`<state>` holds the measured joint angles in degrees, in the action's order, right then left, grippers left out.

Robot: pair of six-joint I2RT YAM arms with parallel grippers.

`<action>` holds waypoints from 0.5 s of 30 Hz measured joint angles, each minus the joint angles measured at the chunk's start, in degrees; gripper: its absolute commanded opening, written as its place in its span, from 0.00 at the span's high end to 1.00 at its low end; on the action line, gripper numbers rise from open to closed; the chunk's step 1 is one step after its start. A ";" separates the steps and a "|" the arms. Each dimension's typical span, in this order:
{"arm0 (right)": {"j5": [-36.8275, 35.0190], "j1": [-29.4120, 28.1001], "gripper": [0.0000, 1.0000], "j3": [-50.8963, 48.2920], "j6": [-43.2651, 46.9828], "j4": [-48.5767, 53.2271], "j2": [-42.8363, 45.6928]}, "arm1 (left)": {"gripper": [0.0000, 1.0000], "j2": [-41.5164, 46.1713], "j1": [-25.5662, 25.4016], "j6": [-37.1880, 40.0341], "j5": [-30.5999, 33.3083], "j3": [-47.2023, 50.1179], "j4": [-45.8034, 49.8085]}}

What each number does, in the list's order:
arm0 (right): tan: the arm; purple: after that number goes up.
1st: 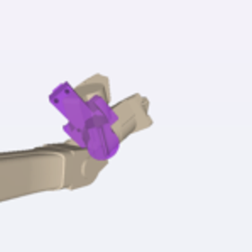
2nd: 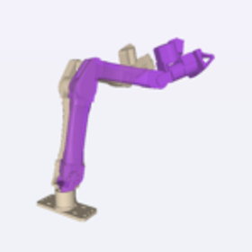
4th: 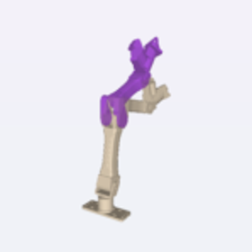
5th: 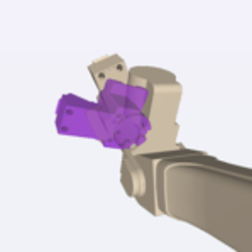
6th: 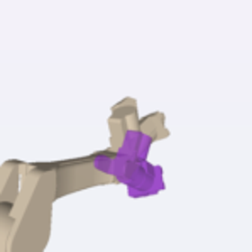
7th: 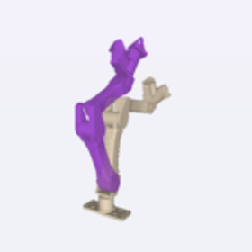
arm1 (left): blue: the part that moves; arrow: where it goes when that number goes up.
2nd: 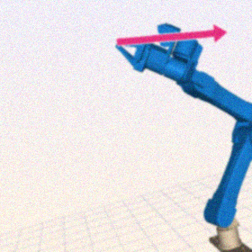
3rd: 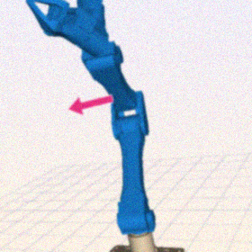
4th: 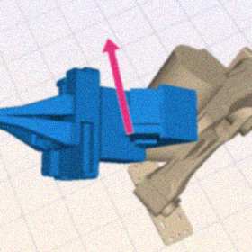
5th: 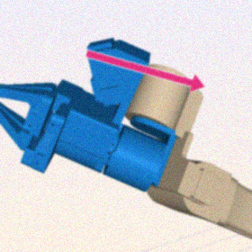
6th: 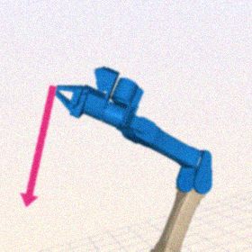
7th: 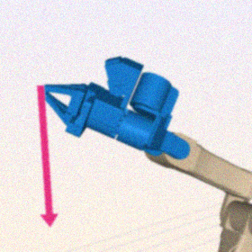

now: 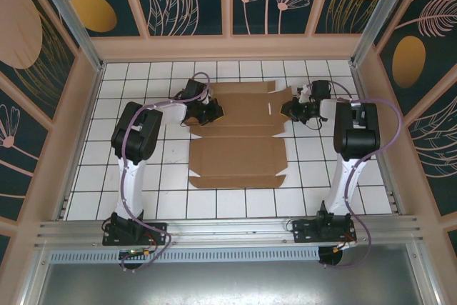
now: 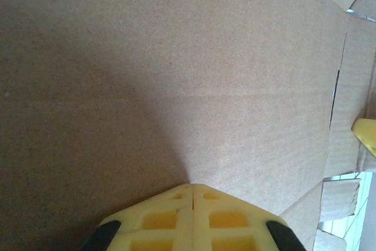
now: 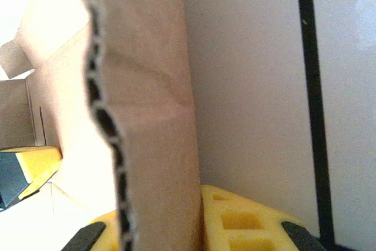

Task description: Fold the paper box

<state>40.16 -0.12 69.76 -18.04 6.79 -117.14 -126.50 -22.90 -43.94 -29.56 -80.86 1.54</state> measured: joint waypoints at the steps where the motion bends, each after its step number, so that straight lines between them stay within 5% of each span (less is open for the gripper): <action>1: -1.49 -0.57 0.87 -0.02 0.35 1.14 1.29 | 0.97 0.00 -0.04 0.00 0.00 0.00 -0.11; 15: -40.09 -21.03 0.85 4.39 6.88 13.29 8.85 | 0.97 0.35 -0.76 -1.33 1.57 0.20 -0.33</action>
<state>0.08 -21.15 74.15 -11.16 20.08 -108.29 -126.15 -23.66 -45.28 -27.99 -80.66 1.21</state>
